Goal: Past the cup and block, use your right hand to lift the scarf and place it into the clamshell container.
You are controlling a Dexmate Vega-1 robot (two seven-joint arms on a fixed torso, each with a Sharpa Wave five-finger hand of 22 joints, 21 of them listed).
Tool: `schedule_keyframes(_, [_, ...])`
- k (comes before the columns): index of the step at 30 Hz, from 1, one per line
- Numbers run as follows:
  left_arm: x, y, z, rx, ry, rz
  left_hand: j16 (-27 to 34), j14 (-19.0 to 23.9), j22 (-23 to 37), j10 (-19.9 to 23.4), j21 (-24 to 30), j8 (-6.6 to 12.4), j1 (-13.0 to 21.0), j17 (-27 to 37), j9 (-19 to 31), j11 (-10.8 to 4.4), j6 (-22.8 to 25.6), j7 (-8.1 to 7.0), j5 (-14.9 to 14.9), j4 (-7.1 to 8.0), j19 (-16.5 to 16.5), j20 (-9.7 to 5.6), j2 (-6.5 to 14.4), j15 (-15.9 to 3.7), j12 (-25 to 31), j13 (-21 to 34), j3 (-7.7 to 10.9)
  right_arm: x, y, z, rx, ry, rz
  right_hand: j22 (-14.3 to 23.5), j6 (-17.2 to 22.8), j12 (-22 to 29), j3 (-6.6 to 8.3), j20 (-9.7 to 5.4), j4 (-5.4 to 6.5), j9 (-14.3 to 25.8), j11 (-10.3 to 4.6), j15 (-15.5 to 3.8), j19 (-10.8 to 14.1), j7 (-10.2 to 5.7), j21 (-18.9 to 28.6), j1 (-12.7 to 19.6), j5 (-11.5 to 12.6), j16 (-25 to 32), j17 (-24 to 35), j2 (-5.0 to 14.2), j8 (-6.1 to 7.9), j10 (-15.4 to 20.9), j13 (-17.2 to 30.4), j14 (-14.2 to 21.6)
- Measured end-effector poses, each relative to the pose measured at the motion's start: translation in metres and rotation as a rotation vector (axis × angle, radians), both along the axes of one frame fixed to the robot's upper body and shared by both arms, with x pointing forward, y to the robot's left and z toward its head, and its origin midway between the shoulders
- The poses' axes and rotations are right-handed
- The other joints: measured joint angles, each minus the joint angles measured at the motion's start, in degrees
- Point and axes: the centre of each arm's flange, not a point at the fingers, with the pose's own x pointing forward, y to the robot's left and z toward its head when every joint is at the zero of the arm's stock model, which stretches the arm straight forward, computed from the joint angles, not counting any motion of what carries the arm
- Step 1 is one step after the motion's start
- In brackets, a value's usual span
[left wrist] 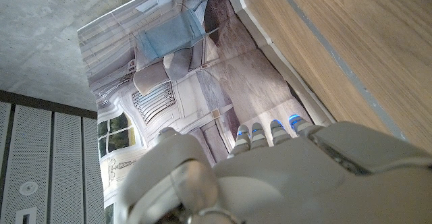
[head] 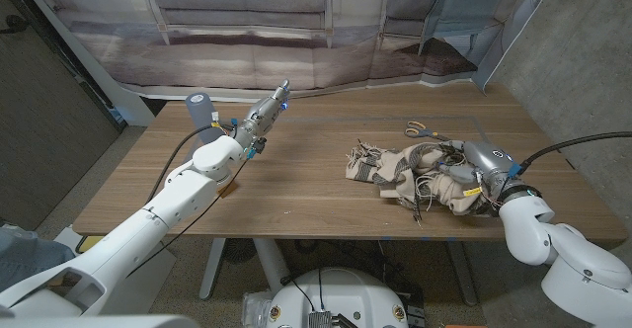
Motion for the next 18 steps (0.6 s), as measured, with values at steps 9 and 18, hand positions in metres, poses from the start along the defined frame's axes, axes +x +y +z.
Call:
schedule_keyframes(9, [0.0027,0.0028,0.0001,-0.001,0.001,-0.001,0.0,0.0,0.0,0.0,0.0,0.0,0.0,0.0,0.0,0.0,0.23,0.23,0.0,0.2,0.0,0.0,0.0,0.0,0.0,0.0,-0.2,0.0019,0.001,0.0043,-0.006,0.025,0.006,0.29,-3.89,-0.24,-1.14,3.78,0.78,-0.45,0.43,0.59,-3.79,0.42,-5.44,-2.53,1.63,0.0,-3.08,-1.59,-2.51,-4.16,-2.76,-5.98])
schedule_keyframes(18, [0.0055,0.0054,0.0008,-0.003,0.003,-0.005,0.0,0.0,0.0,0.0,0.0,0.0,0.0,0.0,0.0,0.0,0.32,0.31,-0.02,0.23,0.0,0.0,0.0,0.0,0.0,0.0,-0.23,0.0035,0.0028,0.0075,-0.011,0.058,0.013,0.43,-9.41,-0.34,-5.45,10.73,2.22,-1.44,2.39,3.0,-10.82,1.87,-12.47,-8.7,3.82,0.0,-7.09,-2.68,-4.15,-10.17,-6.35,-13.87])
